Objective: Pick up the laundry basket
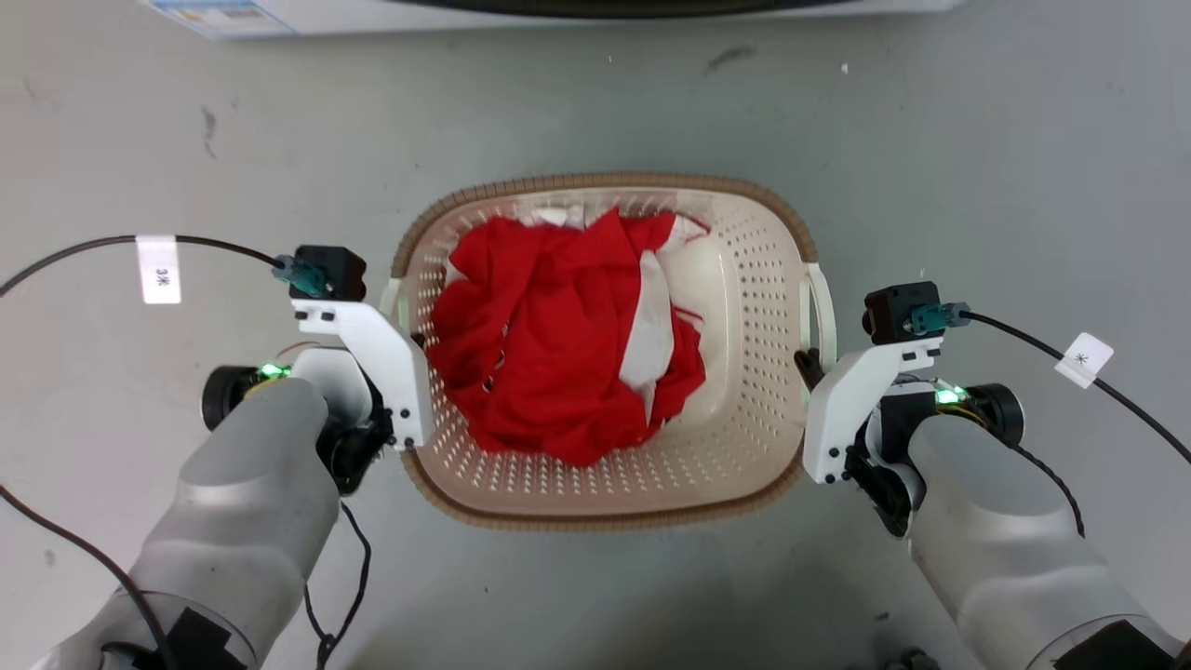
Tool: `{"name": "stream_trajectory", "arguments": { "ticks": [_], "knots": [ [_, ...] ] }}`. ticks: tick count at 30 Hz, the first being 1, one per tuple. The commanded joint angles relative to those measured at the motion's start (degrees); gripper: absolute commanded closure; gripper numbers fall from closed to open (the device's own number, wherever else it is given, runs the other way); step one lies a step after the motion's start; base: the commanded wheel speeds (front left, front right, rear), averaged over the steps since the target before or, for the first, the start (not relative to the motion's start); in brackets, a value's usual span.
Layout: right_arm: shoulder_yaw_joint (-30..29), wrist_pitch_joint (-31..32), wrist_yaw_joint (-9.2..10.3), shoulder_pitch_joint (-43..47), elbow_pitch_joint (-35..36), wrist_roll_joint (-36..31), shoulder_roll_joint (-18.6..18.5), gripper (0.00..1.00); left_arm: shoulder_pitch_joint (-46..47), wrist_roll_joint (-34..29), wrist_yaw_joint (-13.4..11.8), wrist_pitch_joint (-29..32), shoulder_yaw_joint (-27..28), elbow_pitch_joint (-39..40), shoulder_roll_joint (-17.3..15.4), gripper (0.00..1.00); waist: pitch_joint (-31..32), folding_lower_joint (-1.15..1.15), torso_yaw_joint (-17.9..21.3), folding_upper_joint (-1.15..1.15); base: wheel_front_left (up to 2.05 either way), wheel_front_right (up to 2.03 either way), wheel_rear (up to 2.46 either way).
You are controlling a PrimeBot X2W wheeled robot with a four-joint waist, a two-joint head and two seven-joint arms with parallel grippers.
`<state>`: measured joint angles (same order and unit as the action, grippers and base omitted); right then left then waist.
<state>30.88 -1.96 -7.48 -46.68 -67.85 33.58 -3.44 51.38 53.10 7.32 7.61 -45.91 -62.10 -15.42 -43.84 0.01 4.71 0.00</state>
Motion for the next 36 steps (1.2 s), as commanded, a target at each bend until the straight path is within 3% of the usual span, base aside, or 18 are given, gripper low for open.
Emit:
{"name": "stream_trajectory", "arguments": {
  "ticks": [1, 17, 36],
  "knots": [
    [1.0, 1.3, -0.02, -0.4, -0.2, 1.0, 0.2, 1.00, -0.5, 1.2, 0.3, 1.2, -1.0, 0.4, 1.4, 1.00, 2.9, -0.01, -0.5, 0.00, 0.00, 0.00, 0.00],
    [4.7, 18.0, -0.08, 2.1, -1.1, 9.1, -3.6, 1.00, -3.4, 10.3, 0.5, 14.1, -5.6, -0.3, 3.4, 1.00, 20.1, -0.01, -2.0, 0.00, 0.00, 0.00, 0.00],
    [6.4, 29.2, 0.00, 3.5, -2.8, 14.6, -4.1, 1.00, -5.9, 15.9, 0.5, 20.9, -8.5, -2.6, 3.4, 1.00, 33.1, -0.01, -1.8, 0.00, 0.00, 0.00, 0.00]
  ]
}}
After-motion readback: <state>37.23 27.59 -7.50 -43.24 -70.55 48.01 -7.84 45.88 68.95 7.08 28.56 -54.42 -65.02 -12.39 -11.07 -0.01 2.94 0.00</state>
